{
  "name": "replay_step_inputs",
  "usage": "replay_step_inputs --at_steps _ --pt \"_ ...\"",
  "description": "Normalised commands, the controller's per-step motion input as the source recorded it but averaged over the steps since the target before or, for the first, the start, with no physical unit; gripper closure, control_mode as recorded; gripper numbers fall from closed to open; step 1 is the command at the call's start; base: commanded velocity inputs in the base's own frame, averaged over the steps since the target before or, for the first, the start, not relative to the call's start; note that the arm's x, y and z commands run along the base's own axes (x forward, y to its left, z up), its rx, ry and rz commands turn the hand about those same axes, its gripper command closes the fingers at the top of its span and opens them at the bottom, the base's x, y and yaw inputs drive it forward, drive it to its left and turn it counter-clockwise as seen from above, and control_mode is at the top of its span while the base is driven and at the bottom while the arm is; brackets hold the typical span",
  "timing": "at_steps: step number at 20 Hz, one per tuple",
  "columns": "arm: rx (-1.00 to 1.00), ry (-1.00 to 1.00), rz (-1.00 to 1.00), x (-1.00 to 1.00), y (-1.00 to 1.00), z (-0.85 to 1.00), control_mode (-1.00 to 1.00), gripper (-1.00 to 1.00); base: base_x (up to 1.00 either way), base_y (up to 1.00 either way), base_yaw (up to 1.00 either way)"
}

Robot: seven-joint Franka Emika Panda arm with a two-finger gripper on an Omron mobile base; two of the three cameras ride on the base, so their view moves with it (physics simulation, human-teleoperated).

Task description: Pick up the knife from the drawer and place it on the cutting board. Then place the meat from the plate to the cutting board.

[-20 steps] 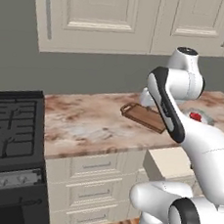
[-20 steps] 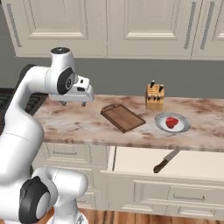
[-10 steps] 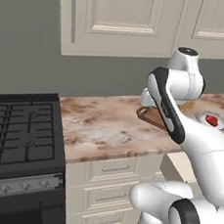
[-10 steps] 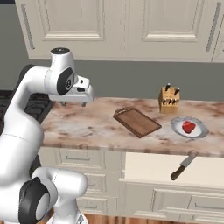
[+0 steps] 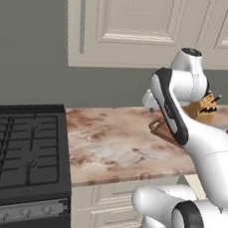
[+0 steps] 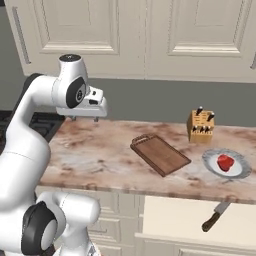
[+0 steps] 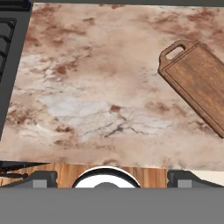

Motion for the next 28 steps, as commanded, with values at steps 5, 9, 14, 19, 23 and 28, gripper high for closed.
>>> replay_step_inputs --at_steps 5,9,14,19,23,28 --pt "0.00 0.00 0.00 0.00 0.00 0.00 1.00 -1.00 0.44 0.08 0.04" --pt "0.00 0.00 0.00 0.00 0.00 0.00 1.00 -1.00 0.40 0.02 0.03" --pt "0.00 0.00 0.00 0.00 0.00 0.00 1.00 -1.00 0.31 0.00 0.02" --pt "0.00 0.00 0.00 0.00 0.00 0.00 1.00 -1.00 0.13 0.00 0.00" --pt "0.00 0.00 0.00 0.00 0.00 0.00 1.00 -1.00 0.00 0.01 0.00" --pt "0.00 -0.01 0.00 -0.18 -0.08 -0.05 -1.00 -1.00 -0.06 0.00 0.00"
